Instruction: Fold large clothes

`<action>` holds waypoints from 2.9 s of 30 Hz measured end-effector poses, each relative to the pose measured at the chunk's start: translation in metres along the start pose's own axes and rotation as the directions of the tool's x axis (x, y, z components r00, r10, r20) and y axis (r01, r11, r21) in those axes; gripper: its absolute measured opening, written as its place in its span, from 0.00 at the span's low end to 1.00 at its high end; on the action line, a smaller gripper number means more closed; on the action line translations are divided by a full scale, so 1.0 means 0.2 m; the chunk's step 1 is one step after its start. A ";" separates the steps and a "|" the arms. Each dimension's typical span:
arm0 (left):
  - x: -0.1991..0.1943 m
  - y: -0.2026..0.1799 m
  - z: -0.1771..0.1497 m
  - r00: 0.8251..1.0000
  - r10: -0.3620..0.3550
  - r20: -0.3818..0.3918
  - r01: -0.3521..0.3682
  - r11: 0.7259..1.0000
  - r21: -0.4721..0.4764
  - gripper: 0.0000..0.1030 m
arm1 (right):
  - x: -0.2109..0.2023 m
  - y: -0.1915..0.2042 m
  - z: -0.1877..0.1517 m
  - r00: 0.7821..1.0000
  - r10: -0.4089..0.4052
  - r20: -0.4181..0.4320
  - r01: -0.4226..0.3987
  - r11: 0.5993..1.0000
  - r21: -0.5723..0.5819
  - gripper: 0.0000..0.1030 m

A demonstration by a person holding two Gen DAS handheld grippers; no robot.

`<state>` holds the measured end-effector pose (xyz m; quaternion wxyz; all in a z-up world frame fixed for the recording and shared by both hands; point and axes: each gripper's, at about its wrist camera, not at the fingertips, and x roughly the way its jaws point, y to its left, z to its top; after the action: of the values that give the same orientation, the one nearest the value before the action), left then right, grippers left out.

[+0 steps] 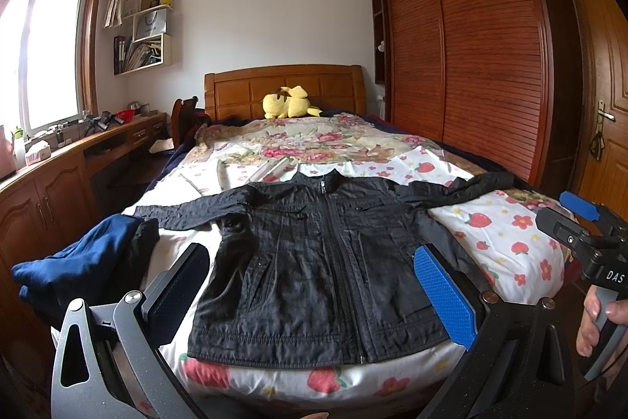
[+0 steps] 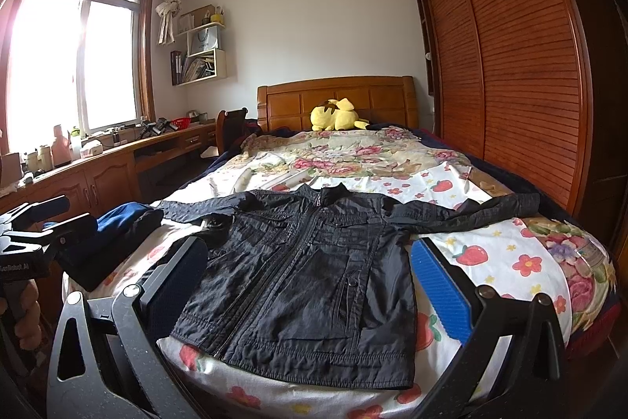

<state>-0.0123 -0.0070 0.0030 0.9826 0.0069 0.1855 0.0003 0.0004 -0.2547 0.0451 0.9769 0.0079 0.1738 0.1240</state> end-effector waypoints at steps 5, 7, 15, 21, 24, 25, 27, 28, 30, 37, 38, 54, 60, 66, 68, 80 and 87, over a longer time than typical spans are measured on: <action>0.10 0.03 -0.03 0.999 0.044 -0.029 -0.044 0.999 0.001 1.00 | 0.07 0.00 -0.04 1.000 0.006 -0.024 -0.006 1.000 -0.006 1.00; 0.14 0.05 -0.05 0.998 0.044 -0.047 -0.045 0.999 -0.009 1.00 | 0.10 0.00 -0.06 0.999 0.010 -0.033 -0.010 1.000 -0.012 1.00; 0.30 0.12 -0.06 0.992 0.058 -0.109 -0.062 0.998 -0.034 1.00 | 0.27 0.00 -0.08 0.997 0.045 -0.057 -0.047 0.999 -0.020 1.00; 0.41 0.20 -0.06 0.986 0.046 -0.158 -0.055 0.997 -0.056 1.00 | 0.43 0.02 -0.05 0.996 0.067 -0.055 -0.070 0.996 -0.046 1.00; 0.48 0.23 -0.06 0.982 0.061 -0.178 -0.072 0.996 -0.055 1.00 | 0.51 0.02 -0.04 0.994 0.091 -0.053 -0.094 0.994 -0.049 1.00; 0.50 0.24 -0.06 0.980 0.066 -0.185 -0.078 0.995 -0.055 1.00 | 0.55 0.03 -0.03 0.993 0.104 -0.050 -0.107 0.993 -0.055 1.00; 0.52 0.26 -0.06 0.979 0.067 -0.192 -0.080 0.995 -0.062 1.00 | 0.60 0.05 -0.03 0.992 0.114 -0.045 -0.117 0.991 -0.066 1.00; 0.54 0.27 -0.06 0.978 0.068 -0.196 -0.082 0.994 -0.065 1.00 | 0.63 0.05 -0.03 0.992 0.123 -0.042 -0.126 0.990 -0.070 1.00; 0.57 0.28 -0.06 0.976 0.081 -0.204 -0.095 0.994 -0.060 1.00 | 0.73 0.07 -0.03 0.987 0.152 -0.048 -0.155 0.985 -0.076 1.00; 0.71 0.35 -0.04 0.963 0.136 -0.232 -0.156 0.985 -0.068 1.00 | 1.06 0.15 -0.05 0.961 0.255 -0.107 -0.264 0.960 -0.087 1.00; 0.73 0.36 -0.04 0.961 0.147 -0.235 -0.167 0.983 -0.070 1.00 | 1.10 0.16 -0.05 0.957 0.264 -0.117 -0.275 0.957 -0.088 1.00; 1.19 0.53 0.08 0.945 0.151 -0.291 -0.185 0.979 -0.091 1.00 | 1.68 0.15 -0.22 0.913 0.292 -0.286 -0.337 0.933 -0.123 1.00; 1.45 0.68 0.13 0.944 0.132 -0.301 -0.178 0.976 -0.129 1.00 | 1.74 0.11 -0.24 0.912 0.270 -0.310 -0.318 0.941 -0.116 1.00; 1.73 0.83 0.17 0.938 0.131 -0.320 -0.190 0.969 -0.161 1.00 | 1.76 0.11 -0.22 0.910 0.261 -0.323 -0.313 0.942 -0.122 1.00; 1.82 0.86 0.16 0.938 0.112 -0.328 -0.176 0.969 -0.173 1.00 | 1.76 0.10 -0.20 0.913 0.256 -0.317 -0.307 0.944 -0.120 1.00; 2.32 1.13 0.12 0.894 0.105 -0.435 -0.244 0.929 -0.278 0.84 | 1.84 0.04 -0.22 0.914 0.223 -0.337 -0.270 0.958 -0.099 1.00; 2.53 1.30 0.03 0.860 0.084 -0.504 -0.316 0.863 -0.395 0.80 | 1.94 0.02 -0.31 0.893 0.218 -0.394 -0.267 0.961 -0.075 1.00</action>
<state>0.4620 0.2541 -0.1715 0.8745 -0.2087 0.4106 0.1517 0.3303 -0.1577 -0.1439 0.8996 -0.0567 0.3499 0.2550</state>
